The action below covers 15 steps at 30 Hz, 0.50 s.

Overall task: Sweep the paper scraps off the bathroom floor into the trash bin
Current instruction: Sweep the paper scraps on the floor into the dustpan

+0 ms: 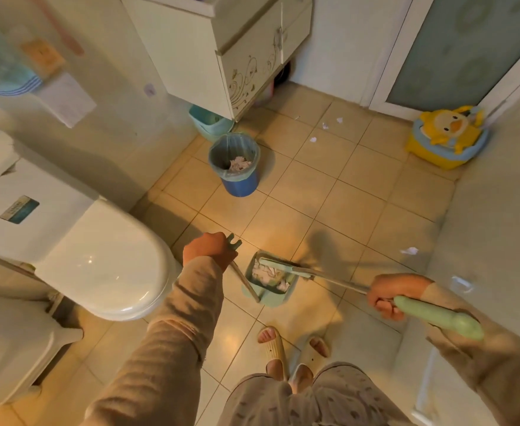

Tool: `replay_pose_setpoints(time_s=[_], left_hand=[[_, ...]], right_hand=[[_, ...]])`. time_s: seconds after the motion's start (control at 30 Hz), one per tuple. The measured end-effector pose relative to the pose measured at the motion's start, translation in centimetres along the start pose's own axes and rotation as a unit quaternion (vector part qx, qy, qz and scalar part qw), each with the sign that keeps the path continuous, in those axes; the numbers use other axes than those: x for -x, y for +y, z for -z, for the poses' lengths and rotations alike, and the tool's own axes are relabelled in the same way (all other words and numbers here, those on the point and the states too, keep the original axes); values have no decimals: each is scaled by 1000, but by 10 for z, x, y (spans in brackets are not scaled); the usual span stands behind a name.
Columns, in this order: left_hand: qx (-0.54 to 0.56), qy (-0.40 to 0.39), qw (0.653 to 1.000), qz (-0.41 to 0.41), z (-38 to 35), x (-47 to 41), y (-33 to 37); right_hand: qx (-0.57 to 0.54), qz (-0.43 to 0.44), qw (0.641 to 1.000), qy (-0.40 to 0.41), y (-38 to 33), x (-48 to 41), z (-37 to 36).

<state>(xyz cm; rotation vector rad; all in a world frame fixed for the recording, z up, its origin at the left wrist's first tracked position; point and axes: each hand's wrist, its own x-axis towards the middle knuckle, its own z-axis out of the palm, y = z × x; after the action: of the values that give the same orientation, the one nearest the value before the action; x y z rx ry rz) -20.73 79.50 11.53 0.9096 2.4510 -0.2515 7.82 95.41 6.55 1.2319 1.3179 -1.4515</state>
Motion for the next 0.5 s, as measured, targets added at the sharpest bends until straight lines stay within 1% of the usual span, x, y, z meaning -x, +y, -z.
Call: replay_pose_setpoints(time_s=[0.07,0.2,0.27,0.37,0.5], left_hand=[[-7,-9,1000,-11,2,1,1],[-40,-9,998,-54,0,3,10],[-61,-3,995,-78,2,3,16],[-99,5,988,-122,11,-1,31],[-142,7,974,-173,22,-10,59]], right_hand=[[-40,-22,999,-12,7,11,3],[-118,9,992,35,14,29,0],[-148,15,988,40,22,33,-4],[-223,61,971,66,31,38,-9],[-297,95,944,108,37,45,-13]])
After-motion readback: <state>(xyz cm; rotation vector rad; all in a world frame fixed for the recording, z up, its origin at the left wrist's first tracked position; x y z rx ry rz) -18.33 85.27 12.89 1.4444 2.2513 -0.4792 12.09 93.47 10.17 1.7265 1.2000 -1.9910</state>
